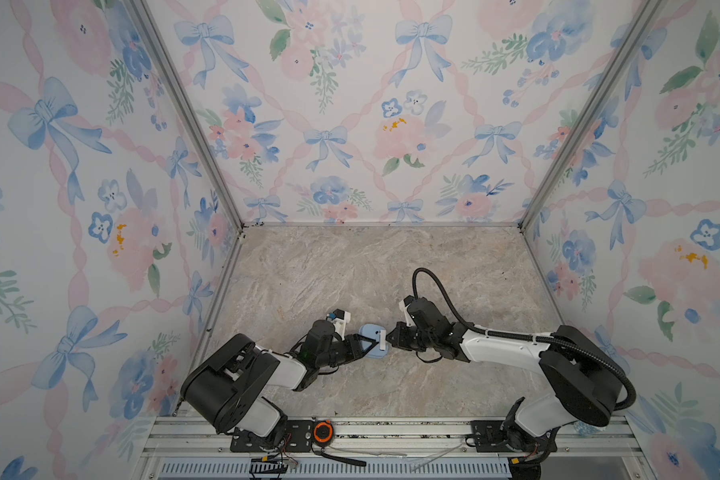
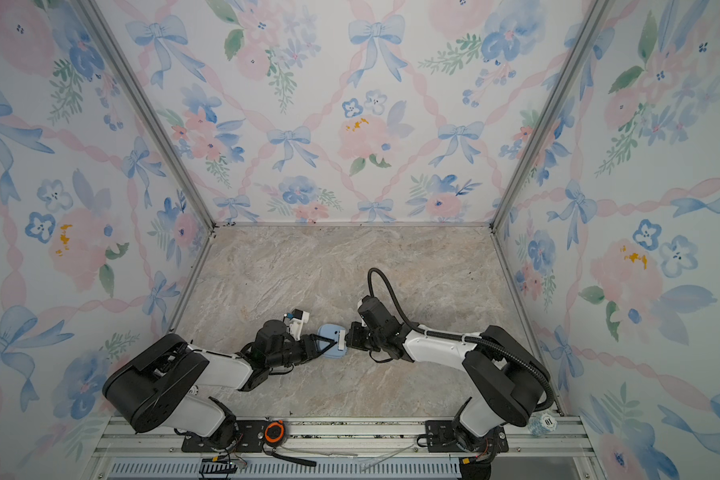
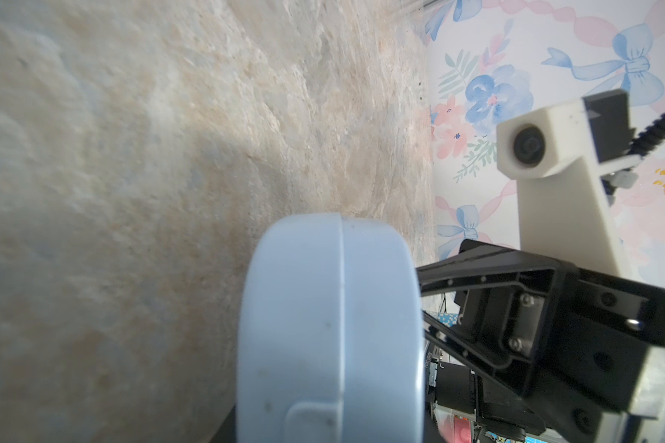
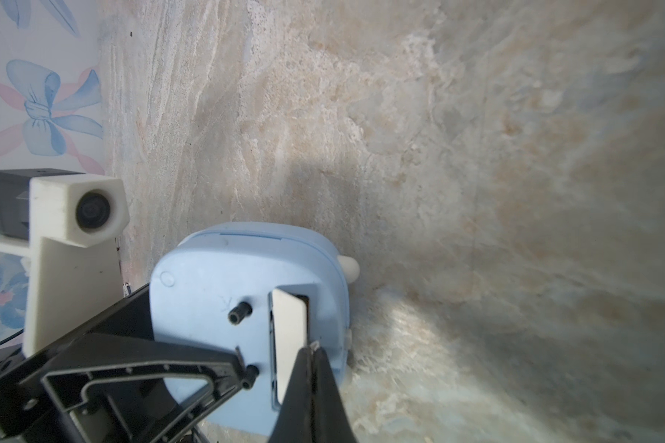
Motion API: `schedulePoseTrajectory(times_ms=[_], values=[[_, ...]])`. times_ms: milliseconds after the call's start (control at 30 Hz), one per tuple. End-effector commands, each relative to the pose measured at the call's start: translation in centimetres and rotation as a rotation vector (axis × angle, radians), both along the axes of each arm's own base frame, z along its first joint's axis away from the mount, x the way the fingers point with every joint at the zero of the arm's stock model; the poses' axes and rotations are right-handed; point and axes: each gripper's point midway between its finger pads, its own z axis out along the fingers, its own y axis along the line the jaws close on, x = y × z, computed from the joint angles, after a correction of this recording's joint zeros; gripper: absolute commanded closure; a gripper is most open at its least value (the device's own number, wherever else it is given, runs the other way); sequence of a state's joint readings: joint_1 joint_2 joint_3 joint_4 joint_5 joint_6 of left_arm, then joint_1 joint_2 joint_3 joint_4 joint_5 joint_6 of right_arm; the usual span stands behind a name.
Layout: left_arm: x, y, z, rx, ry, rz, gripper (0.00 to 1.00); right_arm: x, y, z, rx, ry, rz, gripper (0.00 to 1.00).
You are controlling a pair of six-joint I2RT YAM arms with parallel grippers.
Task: Insert the battery into the alarm
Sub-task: Install the cover on the alarm.
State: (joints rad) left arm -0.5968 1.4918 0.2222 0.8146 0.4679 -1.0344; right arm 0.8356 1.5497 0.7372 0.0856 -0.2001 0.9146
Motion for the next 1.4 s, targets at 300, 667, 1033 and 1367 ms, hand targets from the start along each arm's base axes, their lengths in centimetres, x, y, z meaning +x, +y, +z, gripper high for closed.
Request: schedulePoseTrajectory(times_ms=[300,667,1033,1367], values=[[-3.8,3.5,-6.8,0.221,0.208,-0.006,1.0,-1.0,1.4,1.1,0.013,-0.005,0.081,1.0],[-3.8,3.5,-6.6,0.215,0.206,0.002,1.0,-0.7,0.7,-0.7,0.038,0.143,-0.059,1.0],[-3.7,3.6,-6.5,0.21,0.203,0.005,1.0,-0.3,-0.8,-0.7,-0.014,0.163,-0.06,1.0],[-3.6,3.5,-6.3,0.206,0.2,-0.006,1.0,-0.3,0.6,-0.2,0.058,0.184,-0.013,1.0]])
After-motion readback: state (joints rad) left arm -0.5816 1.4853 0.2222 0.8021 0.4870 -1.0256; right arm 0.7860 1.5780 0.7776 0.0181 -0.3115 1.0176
